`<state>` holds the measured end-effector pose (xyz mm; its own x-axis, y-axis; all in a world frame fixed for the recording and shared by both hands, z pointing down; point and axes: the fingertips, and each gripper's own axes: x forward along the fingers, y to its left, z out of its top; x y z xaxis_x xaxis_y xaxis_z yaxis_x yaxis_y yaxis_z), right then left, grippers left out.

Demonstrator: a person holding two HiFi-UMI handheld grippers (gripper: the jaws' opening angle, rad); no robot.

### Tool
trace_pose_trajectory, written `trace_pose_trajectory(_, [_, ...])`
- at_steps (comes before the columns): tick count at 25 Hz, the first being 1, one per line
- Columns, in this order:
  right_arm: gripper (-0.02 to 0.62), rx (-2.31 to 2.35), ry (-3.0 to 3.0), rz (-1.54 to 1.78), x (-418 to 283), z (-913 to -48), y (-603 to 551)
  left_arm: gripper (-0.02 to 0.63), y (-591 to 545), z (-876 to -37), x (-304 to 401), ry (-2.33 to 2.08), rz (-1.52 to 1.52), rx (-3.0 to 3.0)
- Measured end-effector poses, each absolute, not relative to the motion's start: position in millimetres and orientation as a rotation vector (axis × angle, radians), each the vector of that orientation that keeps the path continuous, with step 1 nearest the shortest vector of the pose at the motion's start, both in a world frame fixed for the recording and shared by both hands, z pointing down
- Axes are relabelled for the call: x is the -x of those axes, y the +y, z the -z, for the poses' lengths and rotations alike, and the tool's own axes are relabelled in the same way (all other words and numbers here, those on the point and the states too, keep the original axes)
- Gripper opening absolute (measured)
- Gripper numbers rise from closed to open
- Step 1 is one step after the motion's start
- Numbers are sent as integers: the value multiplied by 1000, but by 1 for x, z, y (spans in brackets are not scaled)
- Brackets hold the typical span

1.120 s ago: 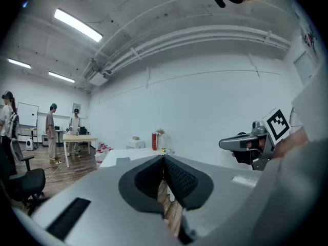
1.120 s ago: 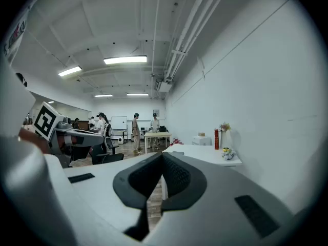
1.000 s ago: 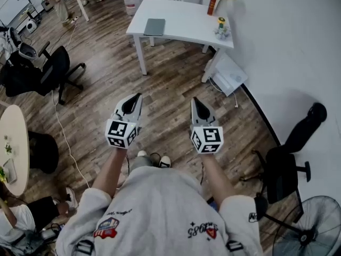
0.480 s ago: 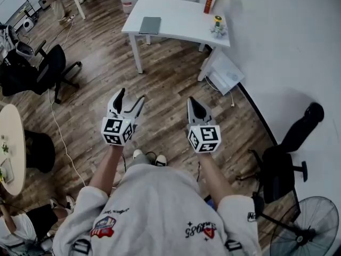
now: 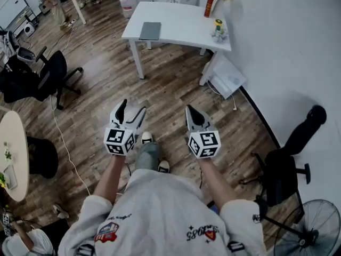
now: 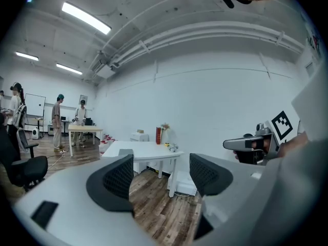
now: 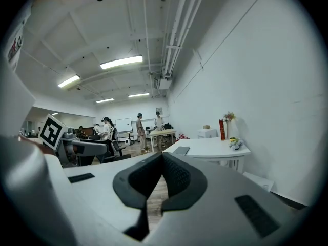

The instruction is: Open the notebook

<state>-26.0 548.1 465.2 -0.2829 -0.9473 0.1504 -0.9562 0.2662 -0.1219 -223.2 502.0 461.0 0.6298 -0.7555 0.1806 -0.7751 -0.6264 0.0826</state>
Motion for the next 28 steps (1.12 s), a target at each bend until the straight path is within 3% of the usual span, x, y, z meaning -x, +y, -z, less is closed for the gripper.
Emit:
trace_pose_trajectory(12, [0, -1859, -2441, -328, 15, -480, 461, 328, 395, -471, 199, -1244, -207, -2720])
trace_pose_trajectory(28, [0, -1872, -2410, -288, 6, -460, 220, 328, 158, -464, 179, -1197, -252, -2801])
